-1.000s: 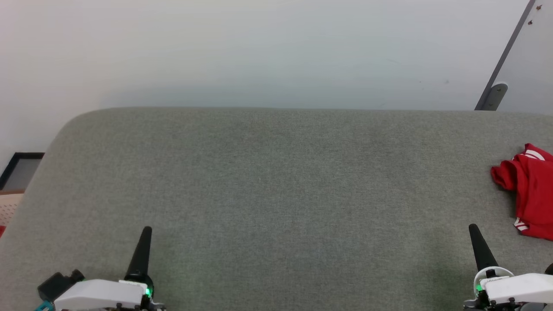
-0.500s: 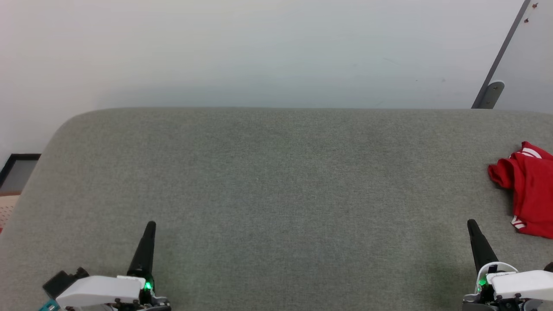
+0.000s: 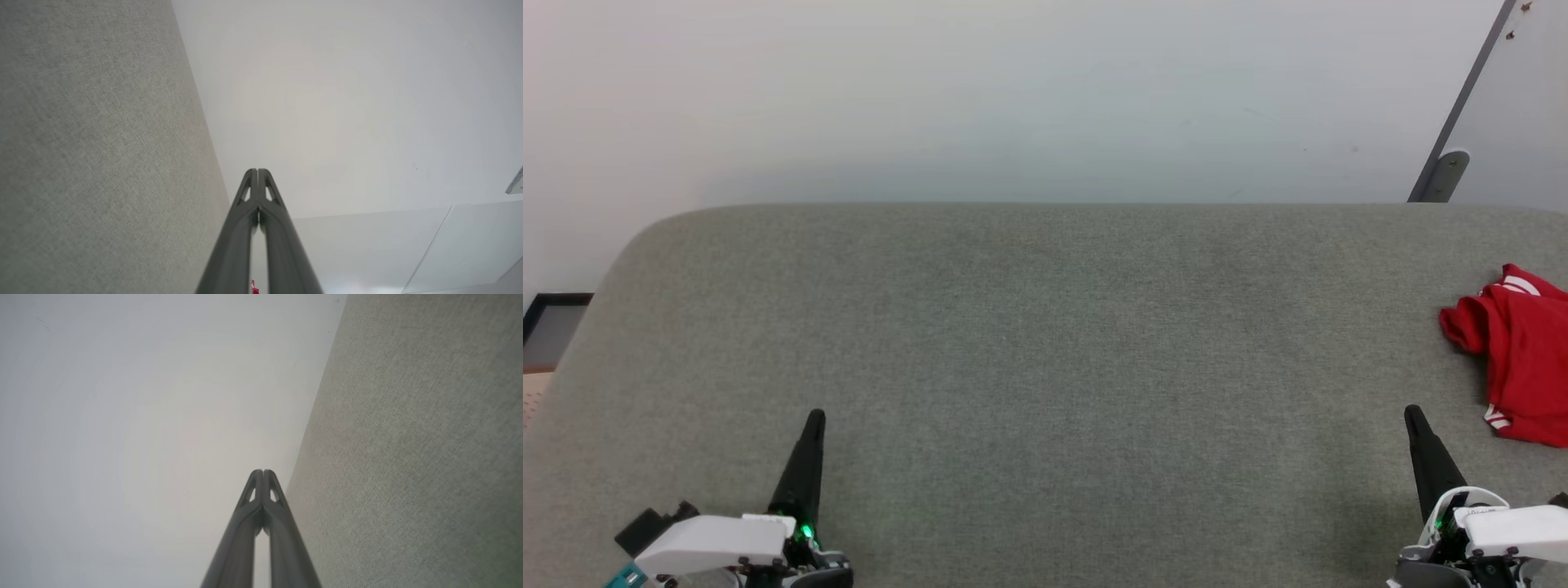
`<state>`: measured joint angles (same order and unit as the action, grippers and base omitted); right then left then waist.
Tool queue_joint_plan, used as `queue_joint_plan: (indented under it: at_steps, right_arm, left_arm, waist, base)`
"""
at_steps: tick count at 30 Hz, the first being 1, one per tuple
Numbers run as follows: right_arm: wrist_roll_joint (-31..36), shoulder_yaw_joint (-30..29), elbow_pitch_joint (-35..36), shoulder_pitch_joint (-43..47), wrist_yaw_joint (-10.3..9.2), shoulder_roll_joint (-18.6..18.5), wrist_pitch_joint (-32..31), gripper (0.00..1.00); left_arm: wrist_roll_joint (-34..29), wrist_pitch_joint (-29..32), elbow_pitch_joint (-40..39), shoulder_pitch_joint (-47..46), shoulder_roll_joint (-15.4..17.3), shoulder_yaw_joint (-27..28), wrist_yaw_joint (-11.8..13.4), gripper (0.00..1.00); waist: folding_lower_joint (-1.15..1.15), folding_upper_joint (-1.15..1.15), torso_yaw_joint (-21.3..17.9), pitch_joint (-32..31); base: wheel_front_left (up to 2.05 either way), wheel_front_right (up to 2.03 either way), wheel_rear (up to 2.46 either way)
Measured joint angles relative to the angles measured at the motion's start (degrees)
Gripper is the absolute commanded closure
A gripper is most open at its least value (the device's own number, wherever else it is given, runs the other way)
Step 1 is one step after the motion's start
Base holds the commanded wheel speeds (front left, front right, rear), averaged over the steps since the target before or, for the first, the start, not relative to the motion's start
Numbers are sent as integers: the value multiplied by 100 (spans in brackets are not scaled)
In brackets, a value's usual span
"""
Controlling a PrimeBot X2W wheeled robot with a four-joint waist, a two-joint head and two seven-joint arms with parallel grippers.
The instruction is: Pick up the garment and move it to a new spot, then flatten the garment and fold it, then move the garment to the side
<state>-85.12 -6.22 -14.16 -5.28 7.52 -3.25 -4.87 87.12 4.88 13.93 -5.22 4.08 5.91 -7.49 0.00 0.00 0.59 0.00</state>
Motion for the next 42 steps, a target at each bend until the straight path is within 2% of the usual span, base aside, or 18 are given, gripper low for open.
queue_joint_plan:
  at_steps: [17,42]
  right_arm:
    - [-716,-34,1,-56,0,26,-170,100]
    - [-721,-36,5,-92,0,27,-170,100]
  left_arm:
    - [520,171,8,-71,-126,64,0,100]
    - [520,172,9,-77,-133,68,0,100]
  waist:
    - [0,0,-59,18]
    - [0,0,-59,18]
  base:
    - [0,0,0]
    - [0,0,0]
